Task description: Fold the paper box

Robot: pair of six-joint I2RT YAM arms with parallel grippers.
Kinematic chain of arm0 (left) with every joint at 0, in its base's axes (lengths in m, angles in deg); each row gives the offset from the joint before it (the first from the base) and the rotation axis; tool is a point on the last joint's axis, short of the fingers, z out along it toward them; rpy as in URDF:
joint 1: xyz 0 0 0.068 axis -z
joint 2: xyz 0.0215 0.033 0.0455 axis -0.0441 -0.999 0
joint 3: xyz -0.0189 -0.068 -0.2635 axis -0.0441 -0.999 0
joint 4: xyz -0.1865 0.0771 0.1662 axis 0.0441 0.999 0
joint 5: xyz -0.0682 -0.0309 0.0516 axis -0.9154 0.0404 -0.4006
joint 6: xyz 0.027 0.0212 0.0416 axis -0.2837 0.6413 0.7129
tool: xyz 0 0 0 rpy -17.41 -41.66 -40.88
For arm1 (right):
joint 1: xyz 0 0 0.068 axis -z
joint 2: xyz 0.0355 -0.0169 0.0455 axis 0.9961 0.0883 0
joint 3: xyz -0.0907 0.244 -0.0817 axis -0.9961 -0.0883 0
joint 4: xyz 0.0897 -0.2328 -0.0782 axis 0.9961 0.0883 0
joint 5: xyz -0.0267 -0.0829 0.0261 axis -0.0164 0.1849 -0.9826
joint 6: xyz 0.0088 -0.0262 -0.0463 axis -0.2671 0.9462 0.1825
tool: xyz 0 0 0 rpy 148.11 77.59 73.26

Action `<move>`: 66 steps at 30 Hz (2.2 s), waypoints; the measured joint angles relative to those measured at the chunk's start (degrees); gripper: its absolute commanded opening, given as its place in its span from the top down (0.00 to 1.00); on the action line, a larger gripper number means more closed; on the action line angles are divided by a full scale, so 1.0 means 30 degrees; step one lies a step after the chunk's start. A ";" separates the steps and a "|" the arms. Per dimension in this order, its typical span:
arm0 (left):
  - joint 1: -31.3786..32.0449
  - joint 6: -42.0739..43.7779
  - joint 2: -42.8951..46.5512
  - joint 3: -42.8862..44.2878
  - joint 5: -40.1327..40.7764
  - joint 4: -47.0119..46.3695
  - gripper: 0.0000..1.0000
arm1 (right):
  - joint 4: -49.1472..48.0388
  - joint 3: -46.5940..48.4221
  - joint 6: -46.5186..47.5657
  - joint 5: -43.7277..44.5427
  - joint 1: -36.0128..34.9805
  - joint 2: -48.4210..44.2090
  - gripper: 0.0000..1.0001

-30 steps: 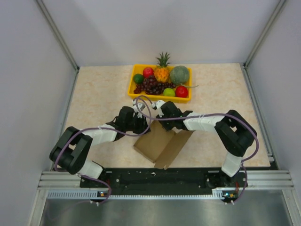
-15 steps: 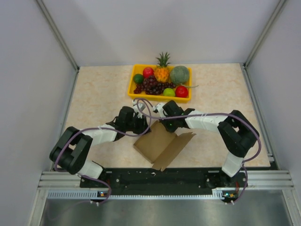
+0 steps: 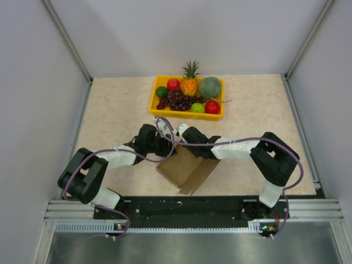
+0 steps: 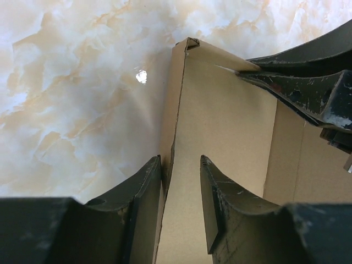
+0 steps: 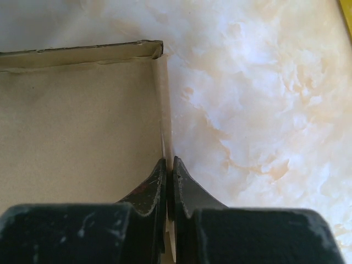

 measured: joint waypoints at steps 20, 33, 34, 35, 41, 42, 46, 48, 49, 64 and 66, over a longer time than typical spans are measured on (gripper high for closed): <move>-0.0393 -0.0313 0.2601 -0.0357 -0.0299 0.0969 0.37 | 0.2397 0.1268 -0.3344 -0.3621 0.3067 -0.3053 0.34; -0.1785 -0.0372 0.0510 0.1231 0.0415 0.2994 0.43 | 1.3172 0.2076 -1.3988 0.0969 0.8874 -1.1548 0.50; -0.1785 -0.0386 0.0437 0.1231 0.0255 0.3002 0.43 | 1.3879 0.1093 -1.4600 0.0925 0.8801 -1.2815 0.51; -0.1785 -0.0437 0.0350 0.1231 0.0095 0.2980 0.42 | 1.4294 0.0372 -1.5132 0.0845 0.8794 -1.3588 0.58; -0.1778 -0.1173 -0.0102 0.0823 -0.1690 0.1923 0.41 | 1.1963 -0.5340 -1.8433 -0.2157 0.7402 -1.3413 0.64; -0.1778 -0.1413 -0.0117 0.0510 -0.2098 0.1413 0.41 | 1.1183 -0.6178 -1.8914 -0.2710 0.6812 -1.2961 0.64; -0.1778 -0.2594 -0.0109 -0.0852 -0.3344 -0.0146 0.39 | 0.7847 -0.7023 -2.0553 -0.4517 0.5078 -1.1074 0.64; -0.1778 -0.3359 -0.0073 -0.1712 -0.3869 -0.1137 0.39 | 0.5741 -0.6812 -2.1391 -0.5319 0.4626 -1.0105 0.64; -0.1770 -0.3796 -0.0007 -0.2113 -0.4124 -0.1785 0.39 | 0.4779 -0.6652 -2.1748 -0.5690 0.4539 -0.9602 0.63; 0.2091 -0.9734 0.2798 -0.6499 -0.4116 -0.8612 0.34 | 0.1217 0.0525 -1.6356 -1.0557 0.8058 -0.2441 0.54; 0.2062 -0.9661 0.4211 -0.6645 -0.3825 -0.8298 0.30 | 0.2178 0.1639 -1.4746 -1.0746 0.8837 -0.1953 0.53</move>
